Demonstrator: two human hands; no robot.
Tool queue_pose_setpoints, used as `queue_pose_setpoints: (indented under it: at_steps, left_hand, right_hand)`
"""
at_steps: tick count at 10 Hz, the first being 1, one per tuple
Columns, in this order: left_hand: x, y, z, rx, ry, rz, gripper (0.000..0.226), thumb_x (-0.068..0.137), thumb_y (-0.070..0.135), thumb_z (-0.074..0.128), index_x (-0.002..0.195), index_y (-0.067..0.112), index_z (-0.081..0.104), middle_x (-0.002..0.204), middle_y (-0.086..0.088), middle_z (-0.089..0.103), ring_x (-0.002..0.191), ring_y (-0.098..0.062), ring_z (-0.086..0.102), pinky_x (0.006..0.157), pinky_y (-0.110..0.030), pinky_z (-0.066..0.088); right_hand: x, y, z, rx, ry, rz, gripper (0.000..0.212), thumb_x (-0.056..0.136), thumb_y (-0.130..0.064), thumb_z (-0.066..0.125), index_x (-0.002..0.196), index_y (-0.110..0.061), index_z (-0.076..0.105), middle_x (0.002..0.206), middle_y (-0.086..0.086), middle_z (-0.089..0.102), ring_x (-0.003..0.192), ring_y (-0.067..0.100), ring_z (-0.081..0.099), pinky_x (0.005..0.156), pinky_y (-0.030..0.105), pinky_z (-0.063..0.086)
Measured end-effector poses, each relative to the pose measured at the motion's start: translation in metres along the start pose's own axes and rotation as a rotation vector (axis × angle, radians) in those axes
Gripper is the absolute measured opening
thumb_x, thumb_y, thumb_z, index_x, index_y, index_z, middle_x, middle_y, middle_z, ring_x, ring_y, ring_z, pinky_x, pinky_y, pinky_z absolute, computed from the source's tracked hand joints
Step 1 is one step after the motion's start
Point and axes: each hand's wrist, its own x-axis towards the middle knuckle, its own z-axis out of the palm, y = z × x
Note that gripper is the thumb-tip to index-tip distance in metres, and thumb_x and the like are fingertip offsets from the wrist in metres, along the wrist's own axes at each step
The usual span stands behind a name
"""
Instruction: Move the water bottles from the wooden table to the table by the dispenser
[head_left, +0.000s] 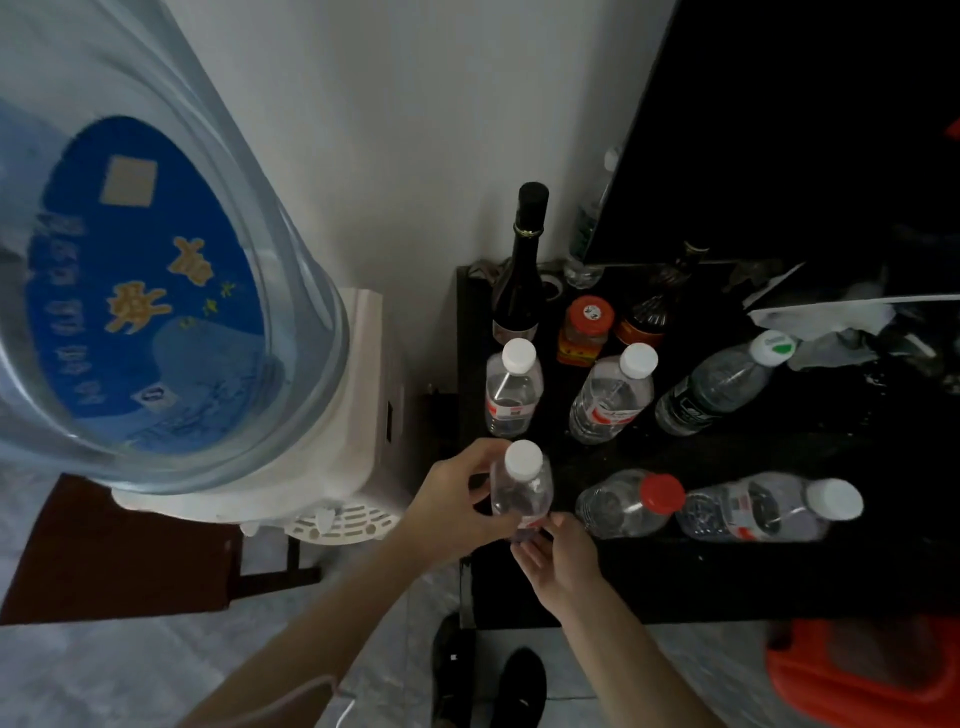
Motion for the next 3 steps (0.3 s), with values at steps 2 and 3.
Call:
queue_pose_setpoints:
  at_steps: [2, 3]
  left_hand:
    - [-0.002, 0.002, 0.0, 0.019, -0.052, 0.042, 0.063, 0.075, 0.029, 0.083, 0.131, 0.035, 0.055, 0.128, 0.014, 0.066, 0.128, -0.011, 0.061, 0.106, -0.031, 0.052]
    - [-0.007, 0.012, -0.005, 0.121, -0.115, 0.065, 0.072, 0.079, 0.03, 0.08, 0.142, 0.037, 0.046, 0.136, 0.017, 0.062, 0.131, -0.003, 0.056, 0.107, -0.019, 0.044]
  right_hand:
    - [-0.015, -0.008, -0.003, -0.026, -0.034, -0.012, 0.039, 0.102, -0.019, 0.046, 0.138, -0.003, 0.05, 0.139, 0.02, 0.05, 0.133, 0.034, 0.046, 0.096, 0.044, 0.045]
    - [-0.036, -0.001, -0.009, -0.07, -0.043, 0.045, 0.038, 0.102, -0.017, 0.048, 0.136, 0.0, 0.049, 0.13, 0.022, 0.049, 0.129, 0.038, 0.049, 0.093, 0.046, 0.046]
